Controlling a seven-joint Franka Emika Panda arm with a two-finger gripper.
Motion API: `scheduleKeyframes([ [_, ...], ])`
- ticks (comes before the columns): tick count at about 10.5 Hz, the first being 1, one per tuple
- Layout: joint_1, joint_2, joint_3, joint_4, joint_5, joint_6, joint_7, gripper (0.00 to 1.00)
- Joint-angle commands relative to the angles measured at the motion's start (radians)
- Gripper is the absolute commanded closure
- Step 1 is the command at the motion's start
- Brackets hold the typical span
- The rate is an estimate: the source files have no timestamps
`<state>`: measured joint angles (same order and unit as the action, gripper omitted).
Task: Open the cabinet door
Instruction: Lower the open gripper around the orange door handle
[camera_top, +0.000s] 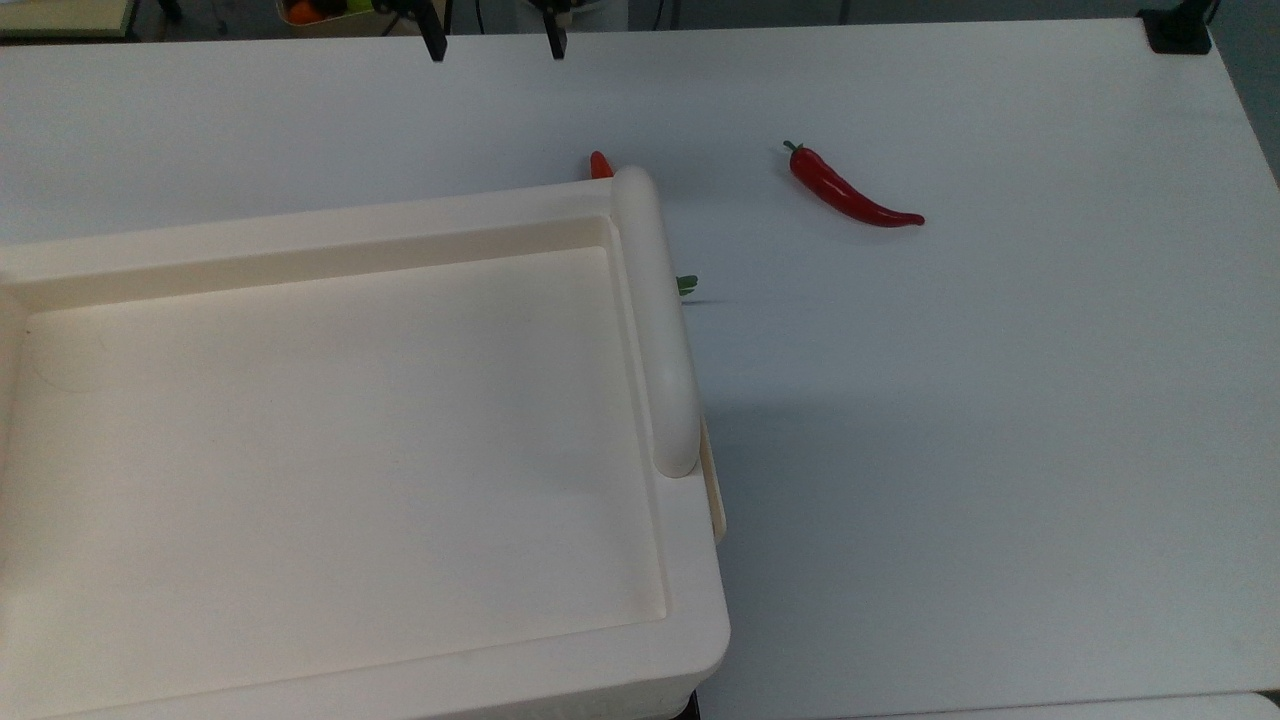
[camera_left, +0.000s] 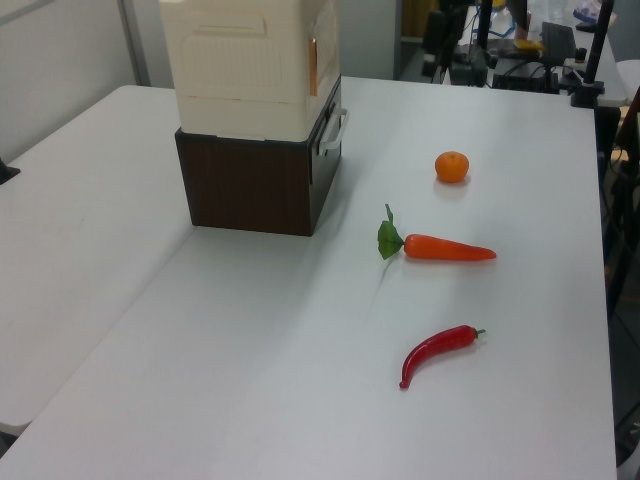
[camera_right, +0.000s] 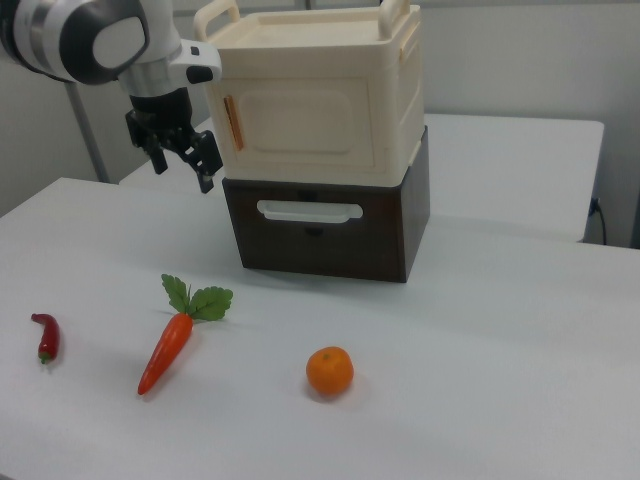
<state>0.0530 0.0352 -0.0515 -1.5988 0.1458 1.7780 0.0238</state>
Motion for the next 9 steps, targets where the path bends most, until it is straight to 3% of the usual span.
scheduleKeyframes([
  [1,0.053,0.061,-0.01,0.028,0.0,0.218,-0.01,0.01],
  [3,0.108,0.13,-0.056,0.115,-0.002,0.322,-0.013,0.0],
  [6,0.154,0.219,-0.07,0.187,-0.005,0.43,-0.001,0.0],
  [9,0.201,0.319,-0.112,0.244,-0.044,0.566,0.08,0.15],
])
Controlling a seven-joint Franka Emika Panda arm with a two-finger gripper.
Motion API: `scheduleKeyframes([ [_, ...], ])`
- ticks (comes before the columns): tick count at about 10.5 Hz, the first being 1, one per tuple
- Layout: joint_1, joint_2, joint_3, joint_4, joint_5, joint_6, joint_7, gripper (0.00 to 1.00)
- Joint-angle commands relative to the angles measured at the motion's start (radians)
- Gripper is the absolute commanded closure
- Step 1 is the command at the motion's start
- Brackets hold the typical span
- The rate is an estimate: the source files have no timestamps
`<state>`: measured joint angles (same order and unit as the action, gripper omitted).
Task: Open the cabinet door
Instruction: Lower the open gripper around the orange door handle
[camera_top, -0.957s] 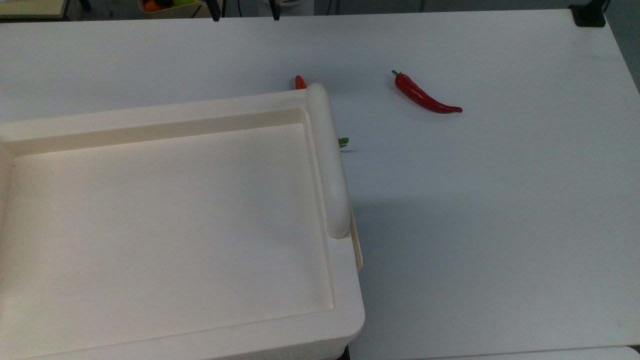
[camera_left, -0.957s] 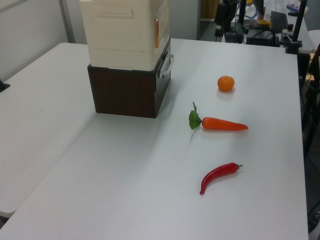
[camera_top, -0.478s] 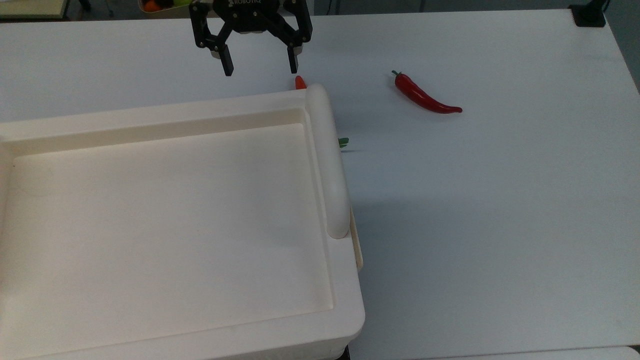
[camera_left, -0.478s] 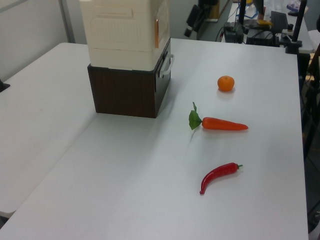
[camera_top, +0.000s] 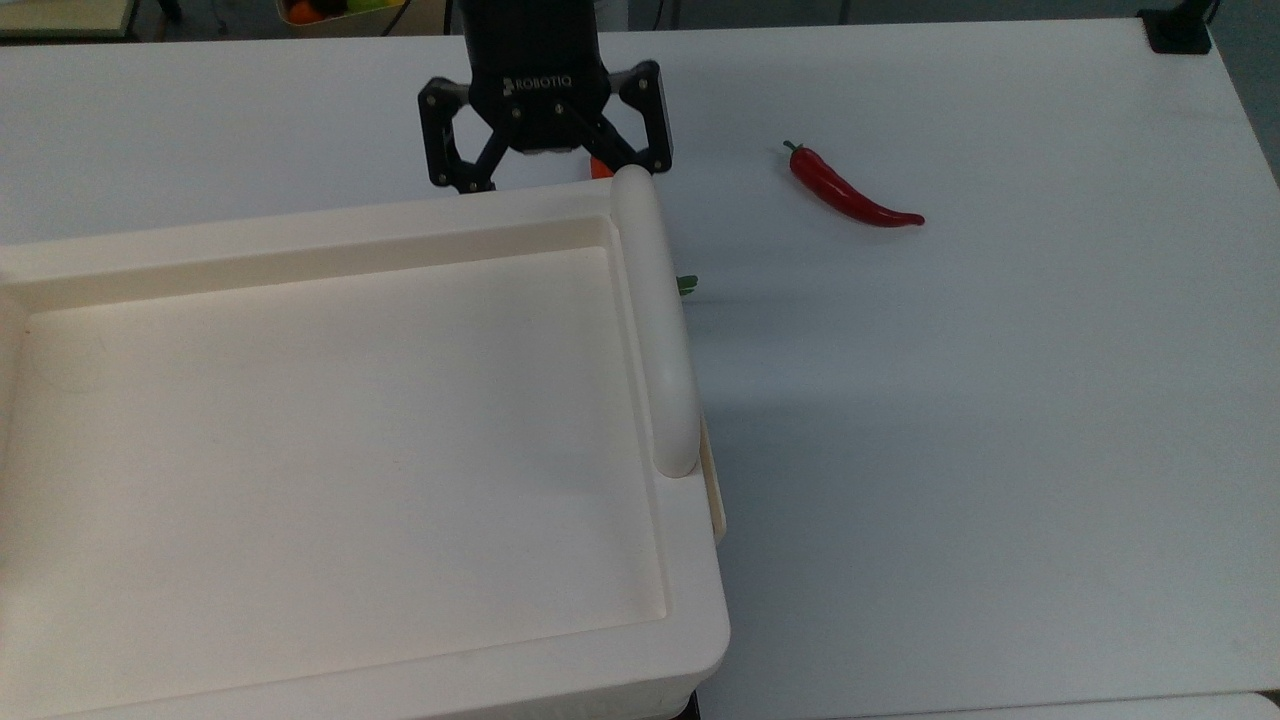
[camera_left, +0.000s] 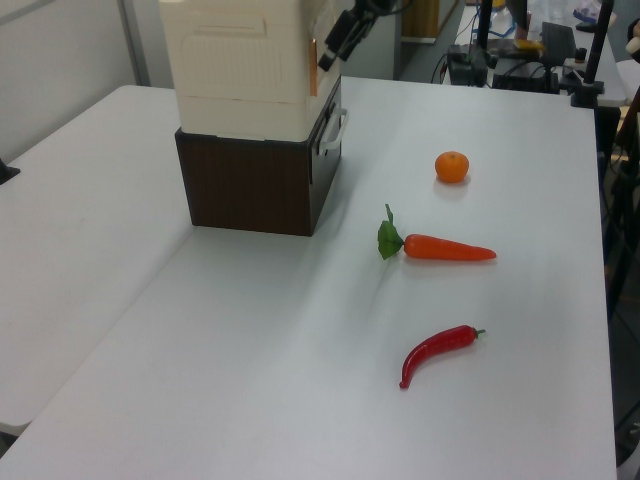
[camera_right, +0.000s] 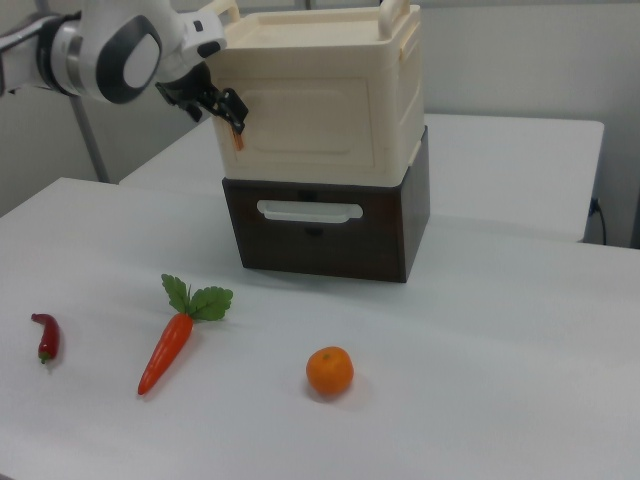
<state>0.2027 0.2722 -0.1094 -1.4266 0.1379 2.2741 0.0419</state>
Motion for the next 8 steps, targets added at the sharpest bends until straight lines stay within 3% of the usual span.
scheduleKeyframes([
  [1,0.053,0.09,-0.058,0.072,-0.052,0.103,0.082,0.22],
  [2,0.053,0.093,-0.058,0.072,-0.055,0.129,0.09,0.41],
  [3,0.052,0.093,-0.059,0.072,-0.055,0.137,0.092,0.68],
  [4,0.053,0.093,-0.061,0.071,-0.06,0.137,0.09,0.87],
  [5,0.053,0.093,-0.064,0.067,-0.072,0.137,0.09,0.9],
  [8,0.049,0.088,-0.064,0.063,-0.073,0.136,0.082,0.85],
])
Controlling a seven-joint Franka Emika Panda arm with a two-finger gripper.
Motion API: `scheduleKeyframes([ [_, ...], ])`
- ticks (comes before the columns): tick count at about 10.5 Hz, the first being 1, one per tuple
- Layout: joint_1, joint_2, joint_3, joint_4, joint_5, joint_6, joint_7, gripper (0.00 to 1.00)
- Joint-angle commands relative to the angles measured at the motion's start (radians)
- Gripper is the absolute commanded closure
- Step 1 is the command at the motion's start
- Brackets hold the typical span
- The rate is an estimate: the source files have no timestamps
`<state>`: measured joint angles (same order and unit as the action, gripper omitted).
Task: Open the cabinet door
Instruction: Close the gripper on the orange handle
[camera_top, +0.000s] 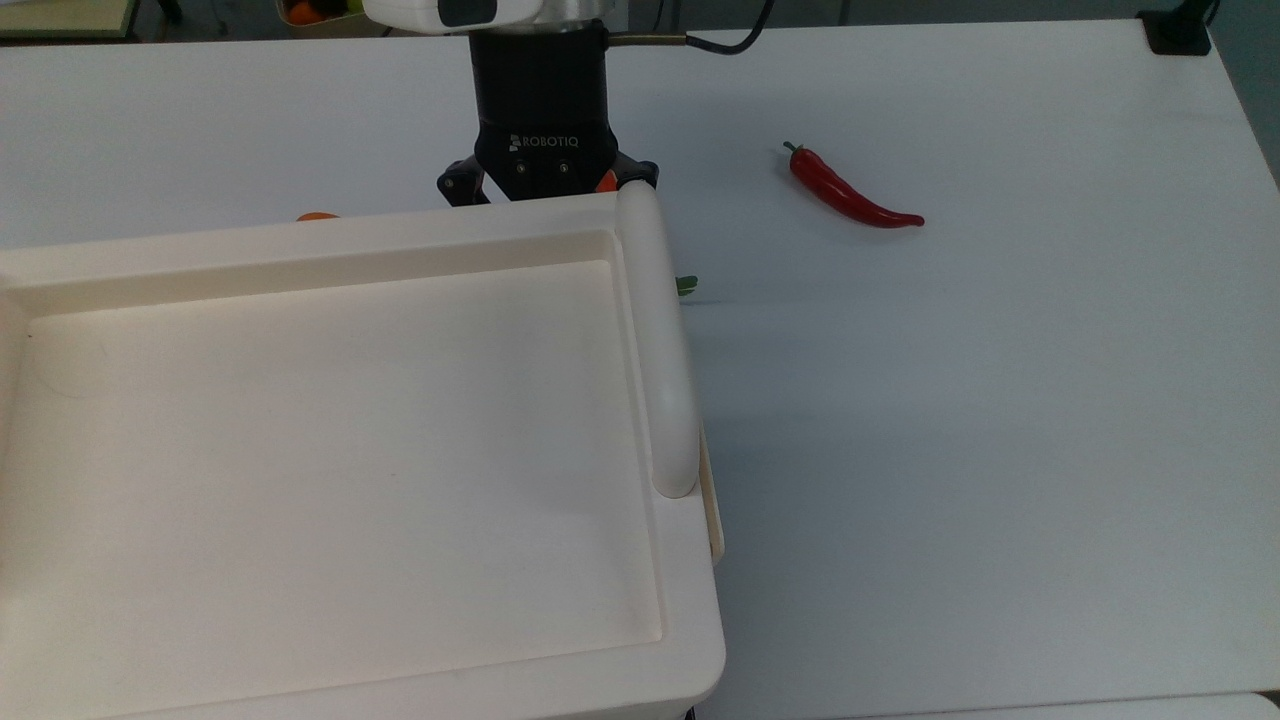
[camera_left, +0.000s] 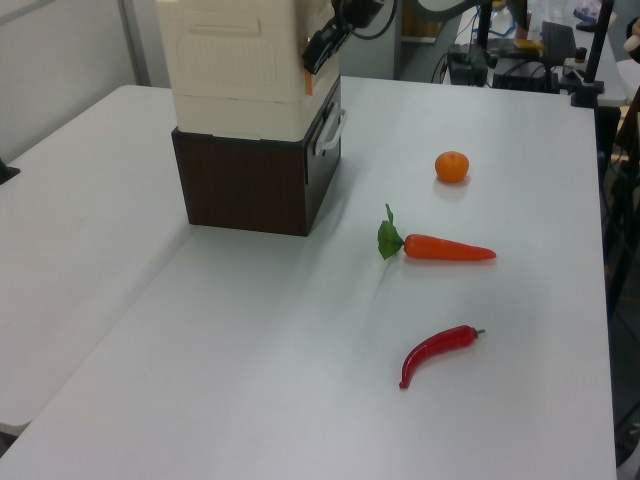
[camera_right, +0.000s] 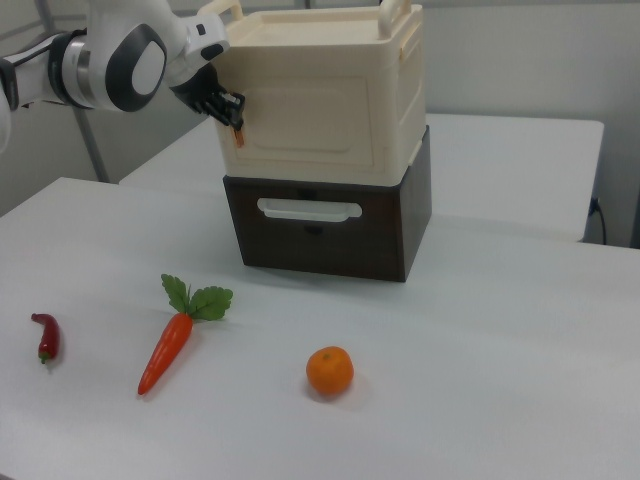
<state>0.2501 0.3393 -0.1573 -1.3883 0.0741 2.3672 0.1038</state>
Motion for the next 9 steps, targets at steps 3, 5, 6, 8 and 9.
scheduleKeyframes([
  [3,0.0,0.007,-0.016,0.014,-0.039,0.04,0.019,0.95],
  [5,0.006,-0.04,-0.016,-0.052,-0.056,0.027,0.019,1.0],
  [6,0.008,-0.064,-0.013,-0.092,-0.056,0.026,0.017,1.0],
  [8,0.005,-0.101,-0.011,-0.115,-0.054,-0.079,-0.008,1.0],
  [9,-0.002,-0.117,-0.01,-0.115,-0.042,-0.148,-0.044,1.0],
])
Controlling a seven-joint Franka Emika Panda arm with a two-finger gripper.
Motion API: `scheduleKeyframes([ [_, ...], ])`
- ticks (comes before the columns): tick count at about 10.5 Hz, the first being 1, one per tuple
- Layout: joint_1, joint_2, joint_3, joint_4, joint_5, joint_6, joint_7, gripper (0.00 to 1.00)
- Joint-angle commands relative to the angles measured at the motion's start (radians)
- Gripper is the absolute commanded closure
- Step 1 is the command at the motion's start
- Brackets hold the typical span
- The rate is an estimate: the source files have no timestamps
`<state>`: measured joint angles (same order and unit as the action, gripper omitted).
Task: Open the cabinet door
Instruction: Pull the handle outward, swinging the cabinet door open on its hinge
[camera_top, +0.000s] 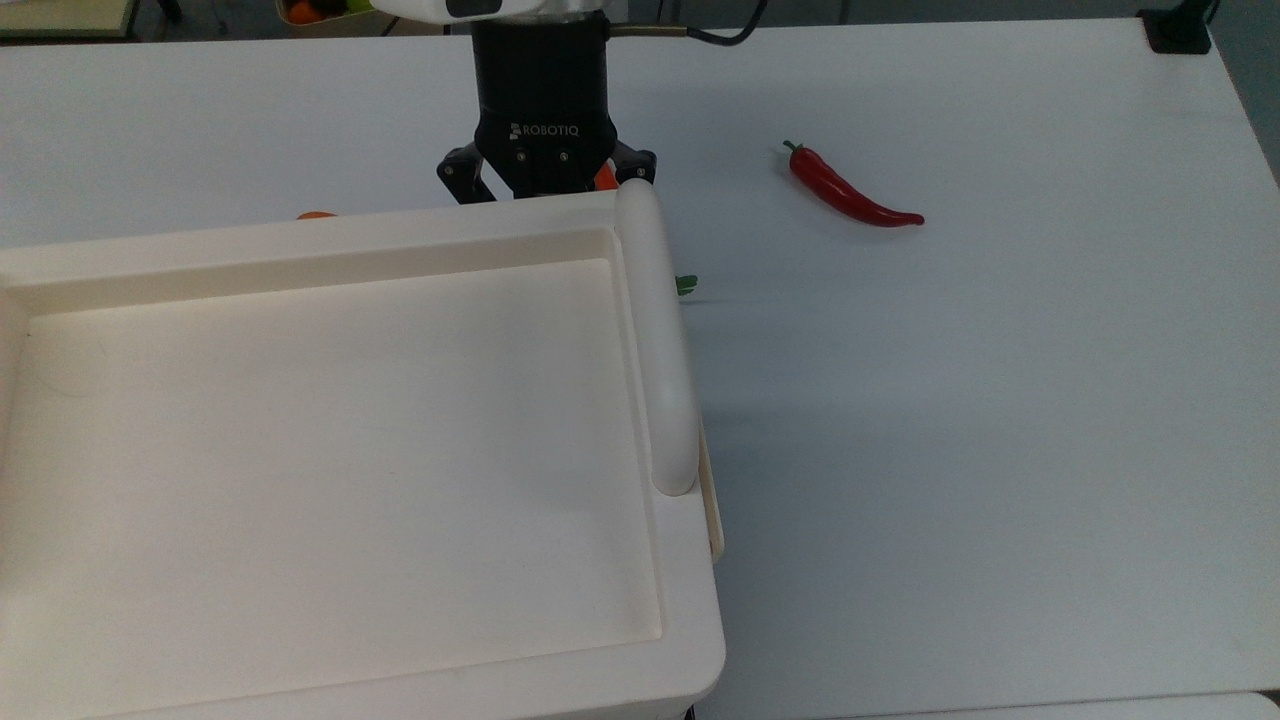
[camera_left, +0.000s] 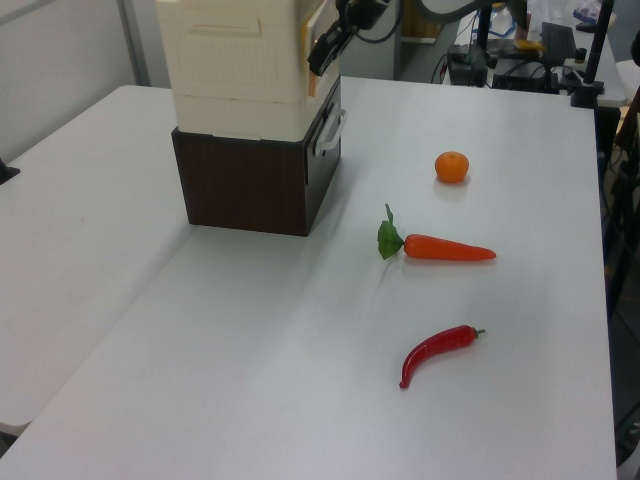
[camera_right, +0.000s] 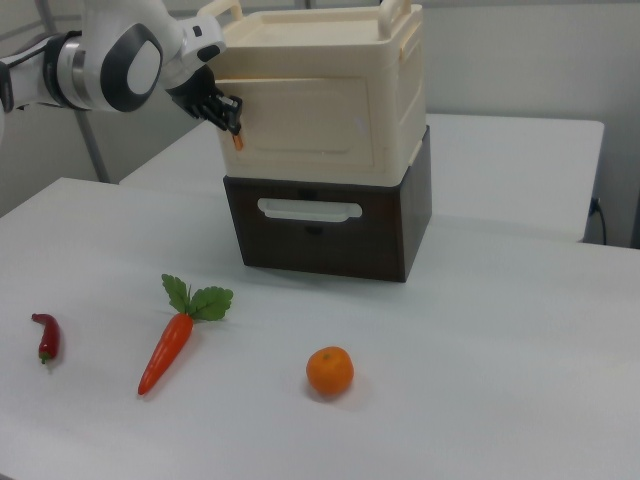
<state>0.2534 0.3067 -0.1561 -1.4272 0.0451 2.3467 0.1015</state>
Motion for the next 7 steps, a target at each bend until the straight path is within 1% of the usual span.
scheduleKeyframes([
  [1,-0.008,-0.11,-0.01,-0.081,-0.01,-0.188,-0.061,1.0],
  [3,-0.023,-0.165,-0.008,-0.113,-0.008,-0.277,-0.065,1.0],
  [4,-0.042,-0.187,-0.008,-0.119,-0.008,-0.338,-0.066,0.87],
  [5,-0.072,-0.204,-0.005,-0.119,-0.01,-0.431,-0.089,0.63],
  [6,-0.097,-0.23,-0.005,-0.119,-0.02,-0.536,-0.121,0.14],
  [7,-0.124,-0.259,-0.003,-0.121,-0.027,-0.608,-0.14,0.0],
])
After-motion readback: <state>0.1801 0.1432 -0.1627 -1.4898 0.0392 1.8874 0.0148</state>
